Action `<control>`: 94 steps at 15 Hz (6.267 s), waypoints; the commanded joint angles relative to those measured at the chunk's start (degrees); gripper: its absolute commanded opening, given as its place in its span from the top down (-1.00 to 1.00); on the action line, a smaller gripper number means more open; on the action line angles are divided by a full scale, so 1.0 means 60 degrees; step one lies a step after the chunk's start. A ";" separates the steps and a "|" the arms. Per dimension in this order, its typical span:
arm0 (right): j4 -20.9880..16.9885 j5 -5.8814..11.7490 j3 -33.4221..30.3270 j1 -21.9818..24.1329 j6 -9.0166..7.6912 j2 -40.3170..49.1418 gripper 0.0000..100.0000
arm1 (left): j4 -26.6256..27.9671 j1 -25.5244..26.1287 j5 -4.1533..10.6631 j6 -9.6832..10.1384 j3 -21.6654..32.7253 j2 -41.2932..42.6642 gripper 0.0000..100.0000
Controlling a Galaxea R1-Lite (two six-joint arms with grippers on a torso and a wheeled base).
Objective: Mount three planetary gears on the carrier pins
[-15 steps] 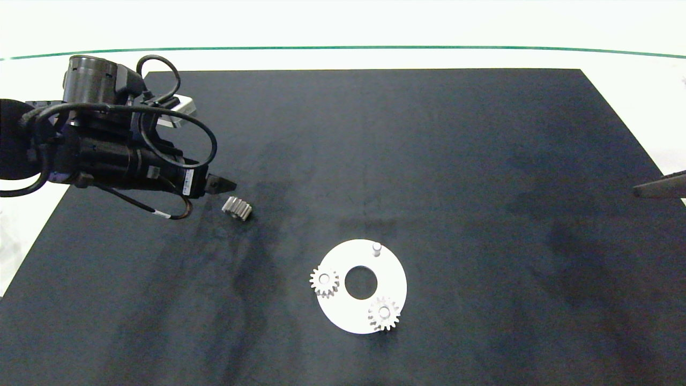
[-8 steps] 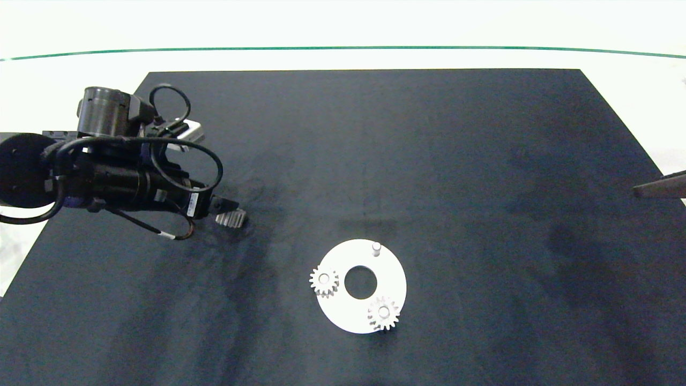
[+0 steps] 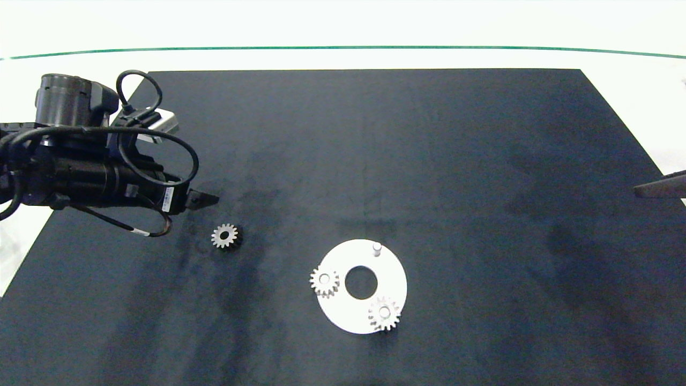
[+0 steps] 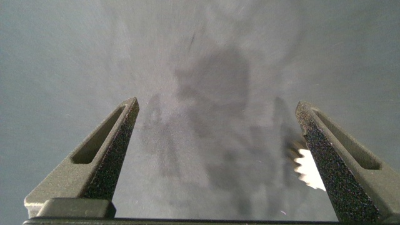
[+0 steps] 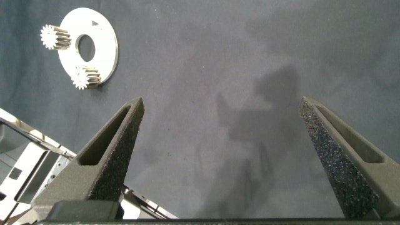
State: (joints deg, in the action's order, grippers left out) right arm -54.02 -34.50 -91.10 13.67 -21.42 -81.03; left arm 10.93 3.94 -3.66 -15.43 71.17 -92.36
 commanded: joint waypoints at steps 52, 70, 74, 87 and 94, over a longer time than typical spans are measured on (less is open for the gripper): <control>-0.0050 -0.0022 0.0183 0.0139 -0.0180 -0.0030 -1.00 | -0.1940 0.1673 0.0639 0.0404 -0.3028 0.0129 -0.56; -0.0050 -0.0022 0.0183 0.0139 -0.0180 -0.0030 -1.00 | -0.2145 0.1731 0.0668 0.0404 -0.3072 -0.0076 0.16; -0.0050 -0.0022 0.0198 0.0139 -0.0180 -0.0030 -1.00 | -0.2145 0.1746 0.0668 0.0404 -0.3102 -0.0061 0.31; -0.0050 -0.0022 0.0198 0.0169 -0.0180 -0.0059 -1.00 | -0.2057 0.1790 0.0566 0.0302 -0.3028 0.0305 0.74; -0.0050 -0.0022 0.0183 0.0169 -0.0180 -0.0074 -1.00 | -0.1134 0.3094 0.0536 0.0507 -0.3234 0.1506 0.74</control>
State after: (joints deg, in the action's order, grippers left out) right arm -54.02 -34.40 -89.93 14.67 -22.35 -81.31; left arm 3.68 20.22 -0.41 -12.67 52.40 -86.27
